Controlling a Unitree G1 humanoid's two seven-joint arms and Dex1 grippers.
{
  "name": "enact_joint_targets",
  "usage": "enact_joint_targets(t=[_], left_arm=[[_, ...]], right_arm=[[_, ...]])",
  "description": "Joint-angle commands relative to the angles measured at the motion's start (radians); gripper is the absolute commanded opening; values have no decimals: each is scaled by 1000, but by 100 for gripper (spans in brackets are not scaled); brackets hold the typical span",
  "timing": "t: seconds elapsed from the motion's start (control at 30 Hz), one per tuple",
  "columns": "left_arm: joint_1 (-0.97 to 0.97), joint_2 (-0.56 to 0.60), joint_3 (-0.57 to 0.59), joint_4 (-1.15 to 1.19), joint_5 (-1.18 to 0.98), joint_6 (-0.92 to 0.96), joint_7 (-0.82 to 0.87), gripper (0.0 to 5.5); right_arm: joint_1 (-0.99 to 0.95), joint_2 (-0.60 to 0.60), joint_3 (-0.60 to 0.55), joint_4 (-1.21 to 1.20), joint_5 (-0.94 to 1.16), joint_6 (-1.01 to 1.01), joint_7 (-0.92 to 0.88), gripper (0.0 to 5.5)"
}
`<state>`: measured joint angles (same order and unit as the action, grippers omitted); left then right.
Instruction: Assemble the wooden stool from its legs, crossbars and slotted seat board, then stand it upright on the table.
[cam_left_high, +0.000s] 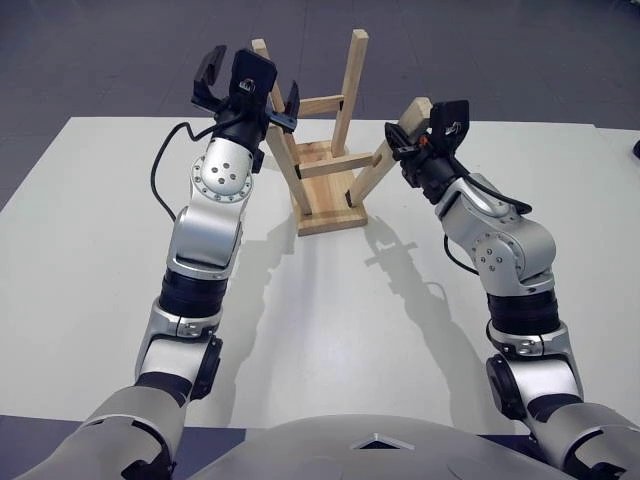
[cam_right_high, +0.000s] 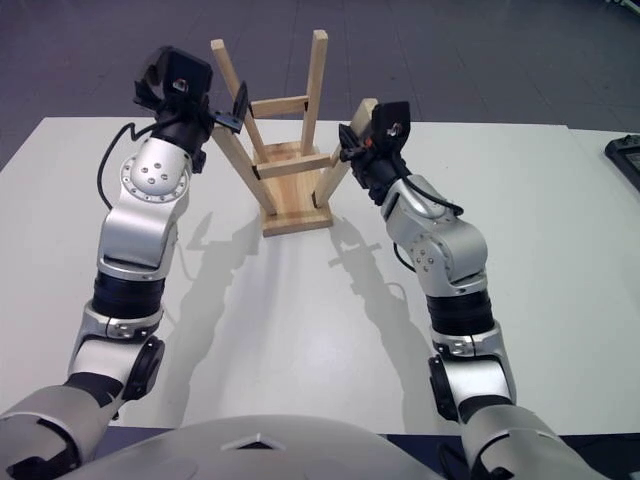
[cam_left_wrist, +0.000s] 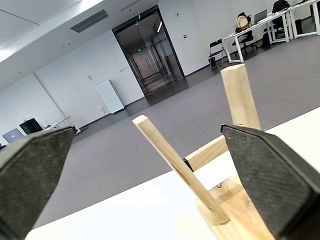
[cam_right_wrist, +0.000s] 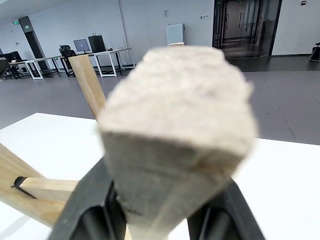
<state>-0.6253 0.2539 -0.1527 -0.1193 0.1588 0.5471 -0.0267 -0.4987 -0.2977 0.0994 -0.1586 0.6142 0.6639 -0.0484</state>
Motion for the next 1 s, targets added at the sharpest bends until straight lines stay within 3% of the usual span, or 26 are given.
enact_joint_targets(t=[0.03,0.3,0.43,0.6,0.73,1.0], left_arm=[[-32,12,-31,187,30,-56,-39,540],[-30,54,10,95,-10,-173,-109,540],[-9,58,-15,66,15,-211,-133,540],[-20,40,34,-33,-24,-199,-141,540],[-49,-32,256,-184,-239,-104,-107,540],[-73,51,600,-182,-401,-47,1,540]], right_arm=[[109,97,207,114,68,376,89,124],[29,197,57,201,28,361,-20,110],[-4,211,3,211,-11,333,-50,107],[-6,208,-85,135,0,345,-72,107],[-26,159,-167,1,44,421,-64,105],[-58,134,-169,-95,45,617,-50,105]])
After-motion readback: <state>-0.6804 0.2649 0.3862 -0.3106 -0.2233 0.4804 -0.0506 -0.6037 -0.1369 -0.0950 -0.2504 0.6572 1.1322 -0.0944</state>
